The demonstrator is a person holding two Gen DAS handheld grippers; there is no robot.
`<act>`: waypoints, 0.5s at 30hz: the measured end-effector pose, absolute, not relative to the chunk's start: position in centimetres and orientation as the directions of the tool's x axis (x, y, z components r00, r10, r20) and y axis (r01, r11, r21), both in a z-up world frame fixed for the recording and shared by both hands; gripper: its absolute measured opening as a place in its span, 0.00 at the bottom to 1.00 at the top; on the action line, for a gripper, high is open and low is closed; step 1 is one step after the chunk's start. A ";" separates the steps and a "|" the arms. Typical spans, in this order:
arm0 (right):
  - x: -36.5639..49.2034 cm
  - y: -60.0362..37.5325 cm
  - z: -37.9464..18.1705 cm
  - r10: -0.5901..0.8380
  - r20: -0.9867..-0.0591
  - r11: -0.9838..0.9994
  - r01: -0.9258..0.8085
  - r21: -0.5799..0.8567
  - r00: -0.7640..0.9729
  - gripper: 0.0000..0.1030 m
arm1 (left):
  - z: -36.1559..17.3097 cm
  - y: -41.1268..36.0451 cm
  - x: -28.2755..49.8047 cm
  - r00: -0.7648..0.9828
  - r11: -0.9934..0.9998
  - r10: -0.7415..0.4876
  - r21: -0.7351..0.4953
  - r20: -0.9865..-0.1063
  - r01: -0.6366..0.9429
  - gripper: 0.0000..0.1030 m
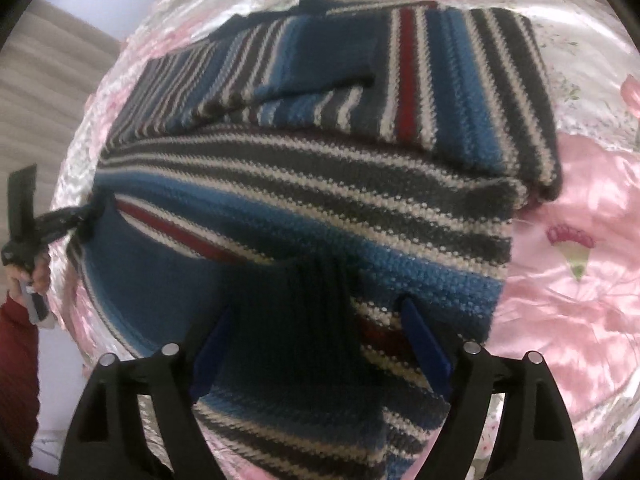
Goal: Fold small clothes
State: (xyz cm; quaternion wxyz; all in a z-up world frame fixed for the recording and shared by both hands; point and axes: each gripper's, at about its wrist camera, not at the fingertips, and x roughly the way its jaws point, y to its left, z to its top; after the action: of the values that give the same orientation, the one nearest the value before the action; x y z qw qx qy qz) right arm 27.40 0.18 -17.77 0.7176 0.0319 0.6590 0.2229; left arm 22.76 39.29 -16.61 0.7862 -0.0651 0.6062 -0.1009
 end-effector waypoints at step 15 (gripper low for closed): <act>24.9 -1.3 -15.7 0.436 -0.896 0.871 -0.288 0.398 0.082 0.10 | -15.3 39.1 19.7 0.289 0.971 -0.239 -0.224 -0.927 0.085 0.08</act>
State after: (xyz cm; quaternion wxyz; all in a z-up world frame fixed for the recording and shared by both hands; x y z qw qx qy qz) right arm 24.91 -1.33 -15.68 0.7332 0.0586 0.6308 0.2471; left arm 19.70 39.14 -15.25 0.8000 -0.0655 0.5877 -0.1013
